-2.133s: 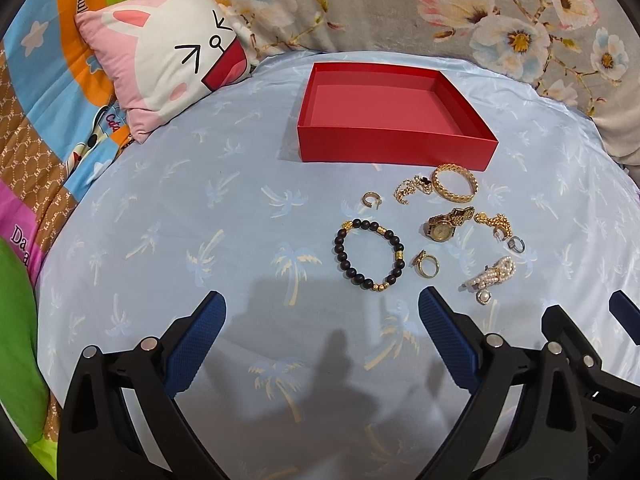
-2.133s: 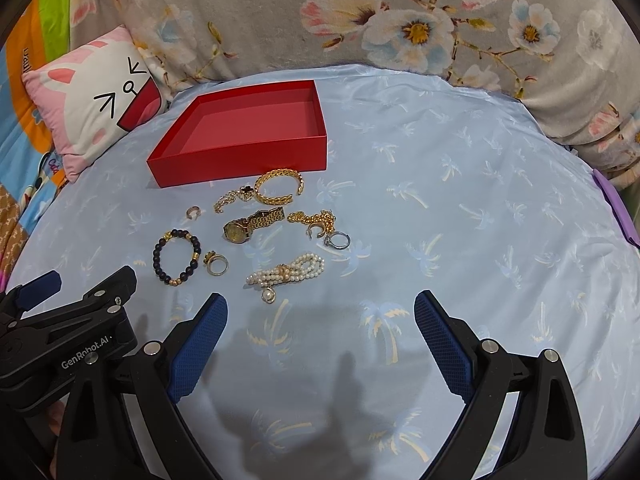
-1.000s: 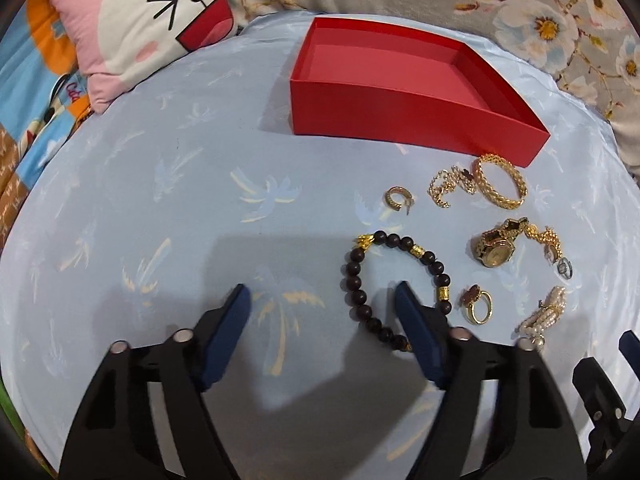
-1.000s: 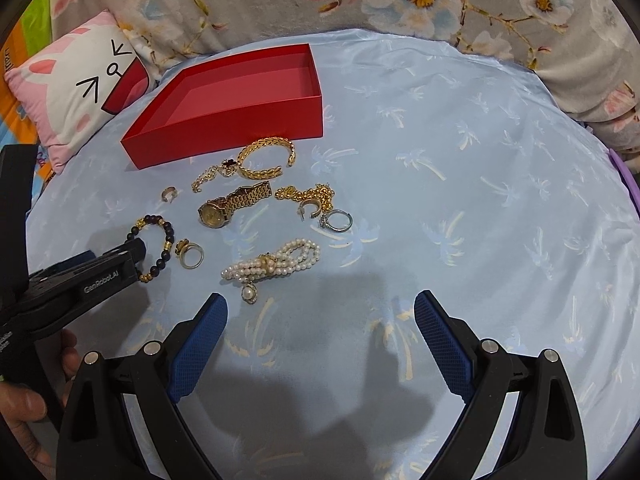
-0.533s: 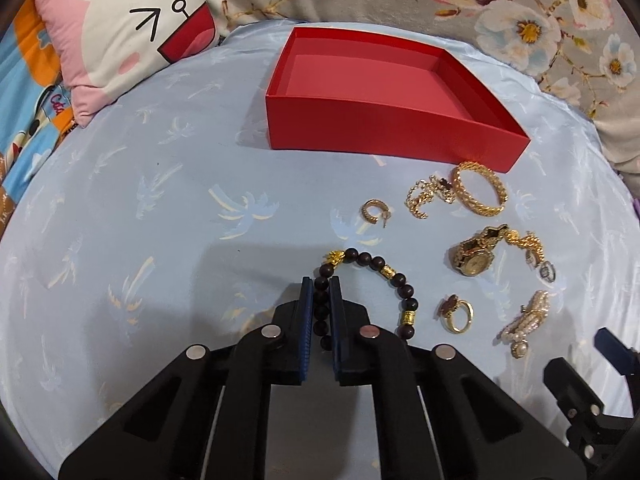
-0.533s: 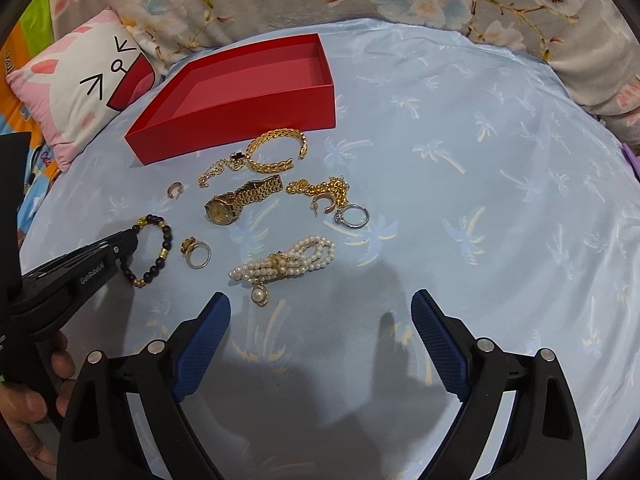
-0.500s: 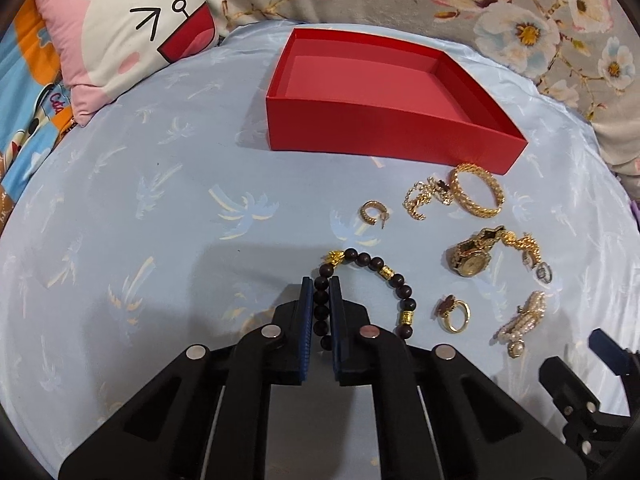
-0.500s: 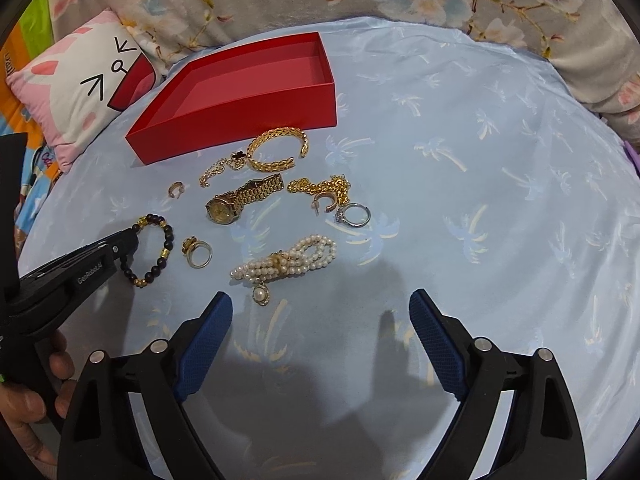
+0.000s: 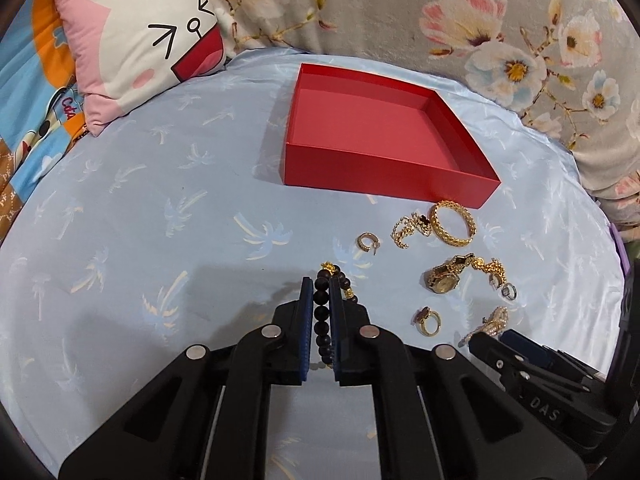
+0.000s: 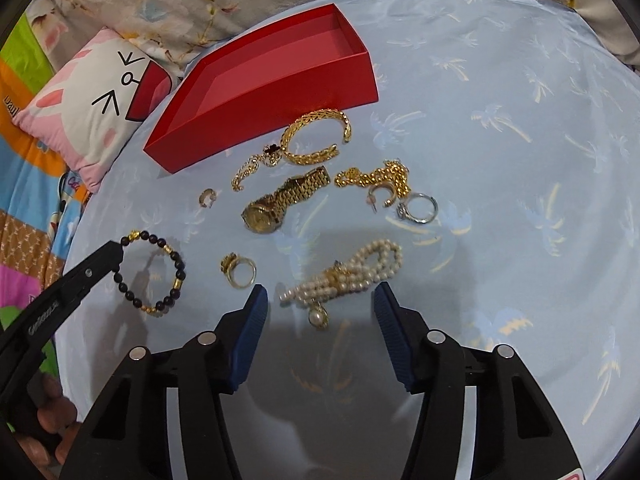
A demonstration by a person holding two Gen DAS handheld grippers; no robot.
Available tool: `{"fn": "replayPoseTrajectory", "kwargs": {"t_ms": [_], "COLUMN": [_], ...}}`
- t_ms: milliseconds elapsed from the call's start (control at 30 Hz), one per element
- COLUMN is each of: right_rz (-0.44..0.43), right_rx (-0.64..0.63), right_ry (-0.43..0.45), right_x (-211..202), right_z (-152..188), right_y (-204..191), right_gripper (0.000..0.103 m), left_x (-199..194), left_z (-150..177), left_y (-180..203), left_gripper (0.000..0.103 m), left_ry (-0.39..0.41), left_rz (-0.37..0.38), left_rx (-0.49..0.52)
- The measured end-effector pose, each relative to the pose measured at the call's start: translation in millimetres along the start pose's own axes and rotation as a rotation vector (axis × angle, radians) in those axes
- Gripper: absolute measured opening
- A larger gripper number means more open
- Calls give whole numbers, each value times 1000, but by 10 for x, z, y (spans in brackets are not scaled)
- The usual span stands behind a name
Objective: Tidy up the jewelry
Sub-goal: 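Grasp the pearl bracelet with the right gripper while the left holds the bead bracelet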
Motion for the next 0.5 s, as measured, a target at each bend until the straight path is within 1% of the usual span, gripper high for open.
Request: {"fn": "replayPoseTrajectory", "kwargs": {"t_ms": [100, 167, 200, 233, 267, 333, 367, 500], "right_rz": [1, 22, 39, 48, 61, 90, 91, 79], "right_rx": [16, 12, 8, 2, -4, -22, -27, -28], "right_ry": [8, 16, 24, 29, 32, 37, 38, 38], "right_x": [31, 53, 63, 68, 73, 77, 75, 38], "right_z": [-52, -86, -100, -112, -118, -120, -119, -84], "right_y": [-16, -10, -7, -3, 4, 14, 20, 59], "right_gripper": [50, 44, 39, 37, 29, 22, 16, 15], "left_x": [20, 33, 37, 40, 46, 48, 45, 8], "left_z": [22, 42, 49, 55, 62, 70, 72, 60], "left_y": [-16, -15, -11, -9, -4, 2, 5, 14], "left_gripper": [7, 7, 7, 7, 7, 7, 7, 7], "left_ry": [-9, -15, -16, -18, -21, -24, -25, -24], "left_rz": [4, 5, 7, 8, 11, 15, 18, 39], "left_rx": [-5, -3, -4, -3, -4, -4, -5, -5]}}
Point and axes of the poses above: each gripper's, at about its wrist camera, not at the fingertips, and x roughly the way its jaws point, y to its right, z to its underside, the point moved 8 cm from there along x, roughly the way its jaws point, and after that the axes turned 1 degree about z, right-handed, at the moved point
